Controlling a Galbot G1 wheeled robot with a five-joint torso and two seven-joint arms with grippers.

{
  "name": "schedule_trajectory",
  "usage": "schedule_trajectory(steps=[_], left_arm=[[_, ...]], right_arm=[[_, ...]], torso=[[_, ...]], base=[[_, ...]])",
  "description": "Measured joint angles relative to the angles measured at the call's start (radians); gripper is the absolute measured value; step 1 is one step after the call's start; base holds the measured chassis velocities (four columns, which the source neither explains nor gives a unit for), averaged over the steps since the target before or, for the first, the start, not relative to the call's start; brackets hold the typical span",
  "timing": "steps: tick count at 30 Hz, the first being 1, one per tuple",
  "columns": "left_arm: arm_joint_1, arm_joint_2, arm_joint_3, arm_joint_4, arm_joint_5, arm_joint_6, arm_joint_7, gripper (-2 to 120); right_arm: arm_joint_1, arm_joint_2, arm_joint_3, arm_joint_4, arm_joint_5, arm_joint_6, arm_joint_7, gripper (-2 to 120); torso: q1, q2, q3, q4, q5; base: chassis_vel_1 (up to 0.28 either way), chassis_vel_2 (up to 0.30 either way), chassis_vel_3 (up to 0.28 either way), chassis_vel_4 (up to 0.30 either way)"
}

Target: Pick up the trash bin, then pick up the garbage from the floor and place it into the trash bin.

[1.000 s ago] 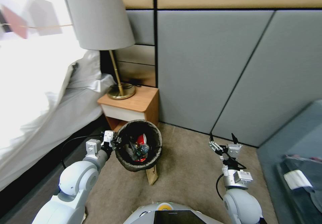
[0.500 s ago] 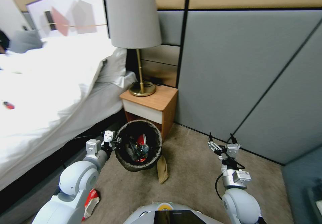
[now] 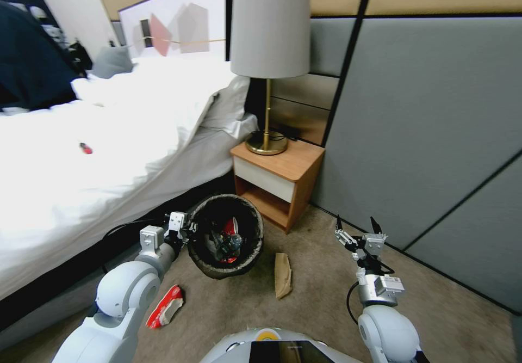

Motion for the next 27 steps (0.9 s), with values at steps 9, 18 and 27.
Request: schedule_trajectory(steps=[9,18,27], left_arm=[[-0.001,0.0,-0.002,0.0,0.0,0.0,0.0,1],[-0.008,-0.001,-0.001,0.004,0.0,0.0,-0.004,1],[-0.014,-0.001,0.002,0.008,0.0,0.0,-0.005,1]], right_arm=[[0.0,-0.002,-0.016,-0.001,0.0,-0.022,-0.001,100],[0.019,-0.023,-0.029,-0.006,0.022,-0.102,-0.003,100],[0.142,-0.125,-0.101,-0.059,0.243,-0.348,0.053,100]], torso=[[0.0,0.0,0.0,0.0001,-0.0001],[0.0,0.0,0.0,0.0001,0.0],[0.0,0.0,0.0,0.0001,0.0]], base=[[0.098,0.09,0.088,0.09],[0.035,0.029,0.029,0.028],[0.0,0.0,0.0,0.0]])
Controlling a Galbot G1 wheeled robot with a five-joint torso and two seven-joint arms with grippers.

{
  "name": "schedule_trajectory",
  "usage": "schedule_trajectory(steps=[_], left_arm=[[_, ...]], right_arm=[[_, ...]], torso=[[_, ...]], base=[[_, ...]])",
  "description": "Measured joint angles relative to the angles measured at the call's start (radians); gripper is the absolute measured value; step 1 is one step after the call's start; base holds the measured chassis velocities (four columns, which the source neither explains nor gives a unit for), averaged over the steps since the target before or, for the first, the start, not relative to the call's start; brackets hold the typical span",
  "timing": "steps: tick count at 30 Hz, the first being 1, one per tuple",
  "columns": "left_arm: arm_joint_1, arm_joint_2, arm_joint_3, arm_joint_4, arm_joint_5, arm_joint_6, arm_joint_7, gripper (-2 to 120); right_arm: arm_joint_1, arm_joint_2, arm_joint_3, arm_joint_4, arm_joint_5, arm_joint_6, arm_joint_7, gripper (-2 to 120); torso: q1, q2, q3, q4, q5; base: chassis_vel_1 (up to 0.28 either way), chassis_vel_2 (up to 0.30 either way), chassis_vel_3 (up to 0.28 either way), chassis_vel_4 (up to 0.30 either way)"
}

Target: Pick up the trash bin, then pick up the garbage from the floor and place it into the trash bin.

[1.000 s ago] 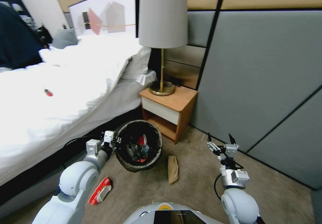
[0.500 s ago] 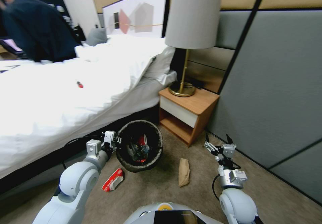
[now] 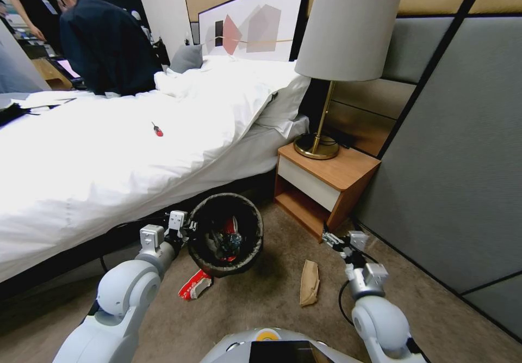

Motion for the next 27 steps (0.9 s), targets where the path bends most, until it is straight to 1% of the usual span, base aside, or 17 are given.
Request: schedule_trajectory(steps=[1,3,4,6,7,8,10,11,12,14,15,16,18,20,24,27], left_arm=[[0.0,0.0,-0.001,0.0,0.0,0.0,0.0,1],[-0.001,0.001,-0.004,-0.001,0.0,0.0,0.0,1],[-0.001,0.001,-0.004,-0.001,0.0,0.0,0.0,1],[-0.004,0.001,-0.006,-0.001,-0.003,0.0,0.0,1],[-0.004,0.001,-0.006,-0.001,-0.003,0.0,0.0,1],[-0.007,0.001,-0.006,-0.002,-0.004,0.0,0.0,1],[-0.008,0.001,-0.006,-0.003,-0.005,0.0,-0.001,1],[-0.008,0.001,-0.007,-0.004,-0.006,0.0,-0.001,1],[-0.008,0.001,-0.007,-0.004,-0.006,0.0,-0.001,1],[-0.007,0.003,-0.008,-0.007,-0.009,0.0,-0.001,1],[-0.007,0.003,-0.008,-0.007,-0.009,0.0,-0.001,1],[-0.007,0.004,-0.009,-0.007,-0.01,0.0,-0.001,1],[-0.006,0.005,-0.01,-0.008,-0.011,0.0,-0.001,1],[-0.006,0.005,-0.009,-0.008,-0.011,0.0,-0.001,1],[-0.005,0.003,-0.008,-0.009,-0.011,0.0,-0.001,1],[-0.005,0.003,-0.008,-0.01,-0.011,0.0,-0.001,1]], right_arm=[[0.024,-0.014,-0.022,-0.011,0.072,-0.045,0.03,100],[0.051,-0.029,-0.053,-0.026,0.173,-0.108,0.077,100],[0.051,-0.029,-0.053,-0.026,0.173,-0.108,0.077,100],[0.075,-0.043,-0.088,-0.061,0.255,-0.158,0.126,100],[0.075,-0.043,-0.088,-0.061,0.255,-0.158,0.126,100],[0.089,-0.05,-0.105,-0.087,0.304,-0.183,0.158,100],[0.109,-0.054,-0.12,-0.127,0.371,-0.207,0.181,100],[0.119,-0.055,-0.125,-0.148,0.402,-0.215,0.183,100],[0.119,-0.055,-0.125,-0.148,0.402,-0.215,0.183,100],[0.134,-0.065,-0.133,-0.186,0.462,-0.234,0.184,100],[0.134,-0.065,-0.133,-0.186,0.462,-0.234,0.184,100],[0.142,-0.076,-0.143,-0.211,0.507,-0.25,0.186,100],[0.148,-0.087,-0.16,-0.24,0.553,-0.268,0.195,100],[0.152,-0.088,-0.166,-0.251,0.566,-0.272,0.204,100],[0.167,-0.076,-0.182,-0.284,0.638,-0.295,0.278,100],[0.172,-0.068,-0.185,-0.301,0.649,-0.299,0.308,100]], torso=[[0.0,0.0,0.0,0.0001,0.0002],[0.0,0.0,0.0,0.0,0.0001],[0.0,0.0,0.0,0.0,0.0001],[0.0,0.0,0.0,-0.0002,0.0],[0.0,0.0,0.0,-0.0002,0.0],[0.0,0.0,0.0,-0.0002,0.0],[0.0,0.0,0.0,-0.0001,0.0],[0.0,0.0,0.0,-0.0002,0.0],[0.0,0.0,0.0,-0.0002,0.0],[0.0,0.0,0.0,-0.0001,0.0],[0.0,0.0,0.0,-0.0001,0.0],[0.0,0.0,0.0,-0.0001,-0.0001],[0.0,0.0,0.0,-0.0001,0.0001],[0.0,0.0,0.0,-0.0002,-0.0001],[0.0,0.0,0.0,-0.0001,0.0],[0.0,0.0,0.0,-0.0001,0.0]], base=[[0.0,0.0,0.0,0.0],[0.0,0.0,0.0,0.0],[0.0,0.0,0.0,0.0],[0.0,0.0,0.0,0.0],[0.0,0.0,0.0,0.0],[0.0,0.0,0.0,0.0],[0.0,0.0,0.0,0.0],[0.0,0.0,0.0,0.0],[0.0,0.0,0.0,0.0],[0.0,0.0,0.0,0.0],[0.0,0.0,0.0,0.0],[0.0,0.0,0.0,0.0],[0.0,0.0,0.0,0.0],[0.0,0.0,0.0,0.0],[0.0,0.0,0.0,0.0],[0.0,0.0,0.0,0.0]])
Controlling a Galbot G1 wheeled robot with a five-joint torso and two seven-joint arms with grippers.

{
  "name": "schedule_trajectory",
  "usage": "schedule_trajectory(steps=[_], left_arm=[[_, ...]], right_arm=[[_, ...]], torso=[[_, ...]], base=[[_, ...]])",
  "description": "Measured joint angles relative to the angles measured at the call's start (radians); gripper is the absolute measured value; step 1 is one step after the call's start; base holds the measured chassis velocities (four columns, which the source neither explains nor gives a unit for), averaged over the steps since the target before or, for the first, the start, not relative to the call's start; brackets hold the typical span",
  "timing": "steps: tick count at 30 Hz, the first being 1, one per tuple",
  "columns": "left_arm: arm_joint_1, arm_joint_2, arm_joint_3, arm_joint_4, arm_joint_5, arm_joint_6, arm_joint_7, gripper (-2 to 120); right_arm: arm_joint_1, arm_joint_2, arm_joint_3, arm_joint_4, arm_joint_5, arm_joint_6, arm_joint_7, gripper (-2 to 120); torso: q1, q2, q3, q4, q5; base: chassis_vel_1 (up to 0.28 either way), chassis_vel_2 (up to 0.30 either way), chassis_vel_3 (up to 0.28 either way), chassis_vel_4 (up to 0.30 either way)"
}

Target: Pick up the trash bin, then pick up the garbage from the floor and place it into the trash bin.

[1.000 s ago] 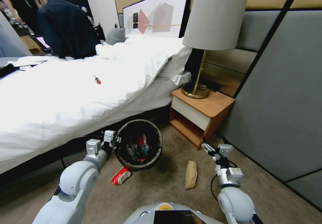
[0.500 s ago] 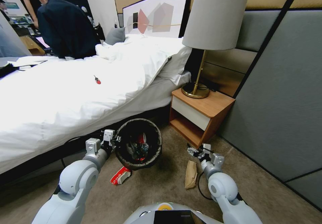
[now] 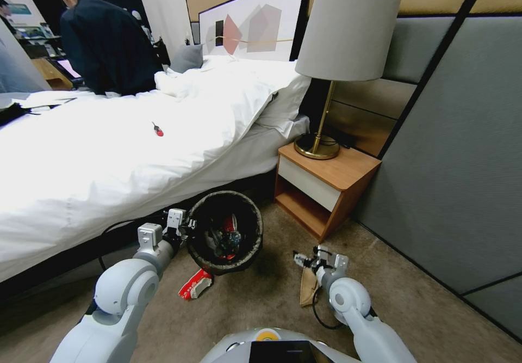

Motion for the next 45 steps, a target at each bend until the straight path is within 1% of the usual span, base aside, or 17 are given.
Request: schedule_trajectory(steps=[14,19,24,27,45], left_arm=[[0.0,0.0,0.001,0.0,0.0,0.0,0.001,1],[0.0,0.0,0.003,0.001,0.0,0.0,0.001,1],[-0.004,0.0,0.007,0.004,0.0,0.0,0.002,1],[-0.004,0.0,0.009,0.006,0.0,0.0,0.002,1],[-0.006,0.004,0.013,0.009,0.001,0.0,0.004,1]], right_arm=[[0.008,0.014,0.003,-0.065,-0.11,0.038,0.036,100],[0.009,0.014,0.013,-0.073,-0.113,0.04,0.036,100],[0.019,0.018,0.02,-0.108,-0.108,0.041,0.029,100],[0.024,0.022,0.03,-0.145,-0.102,0.041,0.019,100],[0.047,0.027,0.059,-0.269,-0.08,0.051,-0.07,100]], torso=[[0.0,0.0,0.0,0.0,0.0],[0.0,0.0,0.0,0.0,-0.0001],[0.0,0.0,0.0,0.0,0.0],[0.0,0.0,0.0,0.0,0.0],[0.0,0.0,0.0,0.0,0.0]], base=[[0.0,0.0,0.0,0.0],[0.0,0.0,0.0,0.0],[0.0,0.0,0.0,0.0],[0.0,0.0,0.0,0.0],[0.0,0.0,0.0,0.0]])
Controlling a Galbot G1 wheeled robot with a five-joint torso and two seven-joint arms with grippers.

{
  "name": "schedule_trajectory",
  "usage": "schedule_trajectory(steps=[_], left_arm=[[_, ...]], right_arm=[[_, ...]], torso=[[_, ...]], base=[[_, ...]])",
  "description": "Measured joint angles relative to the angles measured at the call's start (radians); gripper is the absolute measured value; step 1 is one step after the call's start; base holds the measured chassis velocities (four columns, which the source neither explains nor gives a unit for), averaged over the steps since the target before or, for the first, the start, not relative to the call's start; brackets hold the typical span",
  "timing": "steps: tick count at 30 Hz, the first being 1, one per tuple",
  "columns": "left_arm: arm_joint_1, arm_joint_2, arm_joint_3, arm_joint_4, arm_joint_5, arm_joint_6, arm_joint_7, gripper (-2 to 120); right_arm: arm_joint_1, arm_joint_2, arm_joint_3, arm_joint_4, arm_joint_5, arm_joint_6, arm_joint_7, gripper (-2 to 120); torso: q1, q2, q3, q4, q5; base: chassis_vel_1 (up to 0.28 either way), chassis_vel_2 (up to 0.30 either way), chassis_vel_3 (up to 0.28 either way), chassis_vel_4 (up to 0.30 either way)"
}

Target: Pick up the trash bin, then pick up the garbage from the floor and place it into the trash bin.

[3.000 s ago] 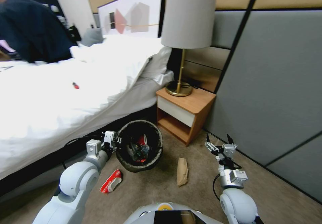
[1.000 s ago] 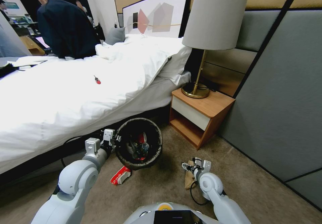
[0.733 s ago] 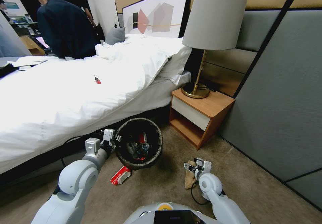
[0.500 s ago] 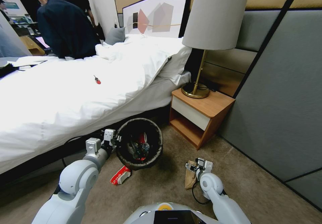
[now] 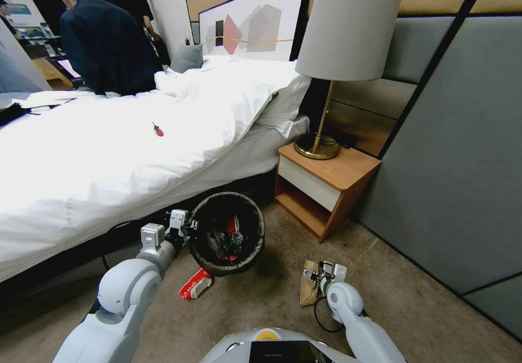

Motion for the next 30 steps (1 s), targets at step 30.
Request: schedule_trajectory(steps=[30], left_arm=[[-0.008,-0.002,0.005,0.017,0.001,0.0,0.002,1]], right_arm=[[0.022,0.02,-0.01,-0.099,-0.059,0.03,-0.078,59]], torso=[[0.0,0.0,0.0,0.0,-0.0001]], base=[[0.0,0.0,0.0,0.0]])
